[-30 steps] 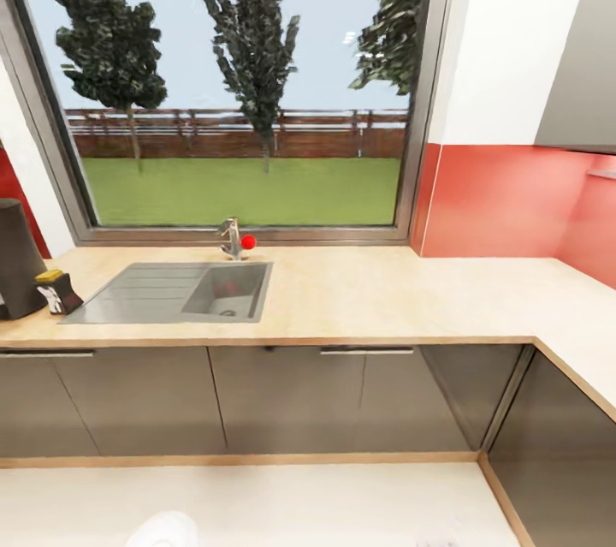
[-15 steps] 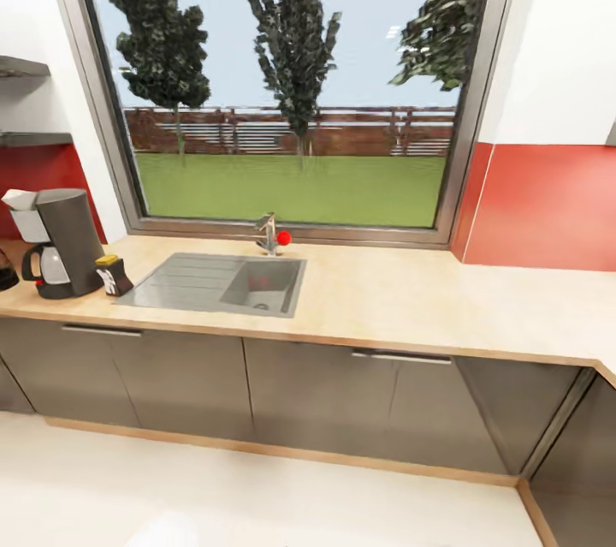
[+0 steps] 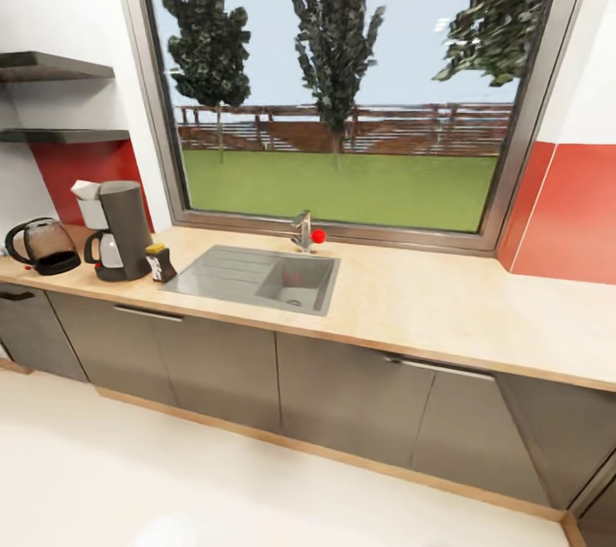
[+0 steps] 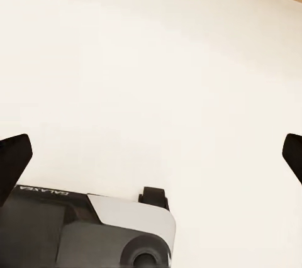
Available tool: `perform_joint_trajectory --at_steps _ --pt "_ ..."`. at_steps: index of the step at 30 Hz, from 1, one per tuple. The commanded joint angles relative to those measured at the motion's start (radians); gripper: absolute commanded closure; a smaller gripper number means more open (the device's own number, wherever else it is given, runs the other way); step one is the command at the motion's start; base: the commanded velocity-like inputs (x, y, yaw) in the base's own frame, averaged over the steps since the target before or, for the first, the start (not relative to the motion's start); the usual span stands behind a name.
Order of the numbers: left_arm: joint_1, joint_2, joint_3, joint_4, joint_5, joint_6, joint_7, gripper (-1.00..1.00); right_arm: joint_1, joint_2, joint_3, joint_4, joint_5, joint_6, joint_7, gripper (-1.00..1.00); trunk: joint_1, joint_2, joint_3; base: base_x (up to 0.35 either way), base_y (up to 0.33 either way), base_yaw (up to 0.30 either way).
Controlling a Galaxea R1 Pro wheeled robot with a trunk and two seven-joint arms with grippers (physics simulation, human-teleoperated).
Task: Set up a coffee station on the kitchen countertop: keep the coffee maker on the countertop, move the bottle of coffee from the kitchen shelf to the counter next to the coffee maker, place a paper coffee filter on top of the coffee maker, put the saucer next to the coffee maker with the coffee cup on the saucer, and place the electric kettle next to the coffee maker.
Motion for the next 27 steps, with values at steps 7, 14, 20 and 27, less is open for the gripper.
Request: perform_joint_trajectory --at_steps 7,14,20,27 --pt "-0.001 0.0 0.002 0.001 0.001 0.008 -0.001 1.0 -0.001 0.0 0.008 0.0 -0.009 -0.005 -0.001 -1.0 0.001 -0.002 -0.002 0.0 0.0 0.277" --pt "-0.001 0.0 0.002 0.004 0.001 0.008 -0.001 1.0 0.0 -0.001 0.007 0.0 -0.011 -0.005 0.003 -1.0 0.001 -0.002 -0.004 0.0 0.0 0.279" --pt "-0.001 0.0 0.002 0.011 0.001 0.008 -0.001 1.0 0.0 0.0 0.007 0.0 -0.012 -0.006 0.003 -1.0 0.001 -0.002 -0.006 0.0 0.0 0.279" --pt "-0.001 0.001 0.002 0.013 0.001 0.008 -0.001 1.0 0.001 0.0 0.008 0.0 -0.011 -0.007 0.005 -1.0 0.001 -0.002 -0.009 0.0 0.0 0.279"
